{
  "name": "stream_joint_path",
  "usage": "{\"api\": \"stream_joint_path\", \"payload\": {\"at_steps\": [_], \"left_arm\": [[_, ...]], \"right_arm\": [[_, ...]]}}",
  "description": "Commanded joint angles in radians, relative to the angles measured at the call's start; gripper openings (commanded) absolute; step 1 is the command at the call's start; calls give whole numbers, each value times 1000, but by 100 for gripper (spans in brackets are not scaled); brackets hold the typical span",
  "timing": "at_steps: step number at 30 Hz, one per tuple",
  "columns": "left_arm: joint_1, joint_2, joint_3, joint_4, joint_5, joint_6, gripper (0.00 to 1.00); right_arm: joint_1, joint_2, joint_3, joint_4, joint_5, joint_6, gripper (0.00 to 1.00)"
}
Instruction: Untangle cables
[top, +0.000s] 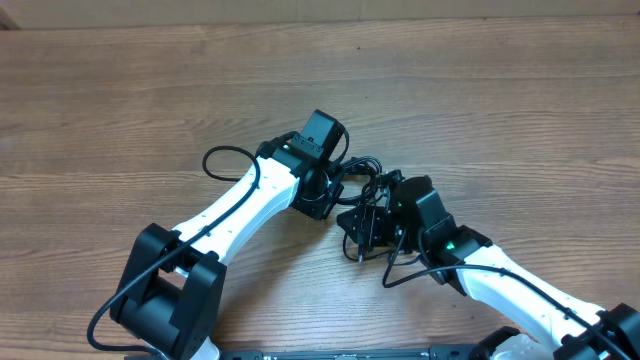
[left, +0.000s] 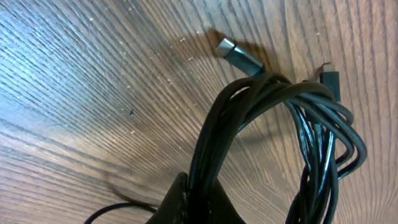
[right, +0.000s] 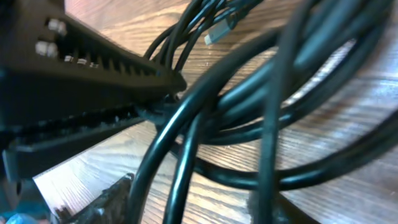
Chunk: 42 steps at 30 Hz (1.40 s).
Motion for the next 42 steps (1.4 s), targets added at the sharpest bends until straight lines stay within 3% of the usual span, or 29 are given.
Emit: {"api": "stream_joint_path", "payload": {"at_steps": [1,5,6,11,21,25,30,36,42], "left_arm": [[8,-38,22,-2,33,-40,4],[26,-38,22,3,50,-50,4],[32,-38,22,3,48,-50,4],[77,-38,22,2,26,68,4],[112,-38,22,2,-208,577,4],[110,-38,22,21,-294,744,4],[103,-38,22,123,-264,1009,4],[58,-38,22,228,-67,1337,4],[25,-38,22,230,-14,1432,4]], "right_arm": [[11,6,22,6,35,-2,36],[11,6,22,-10,34,-2,6],[11,6,22,-19,34,-2,4],[11,6,22,-32,-7,-2,4],[-10,-16,24,-68,-65,-14,4],[-55,-56,31,-133,-111,-106,4],[-114,-103,82,-274,-126,-222,4],[-126,-108,161,-364,-108,-378,4],[-126,-108,172,-373,103,-380,4]]}}
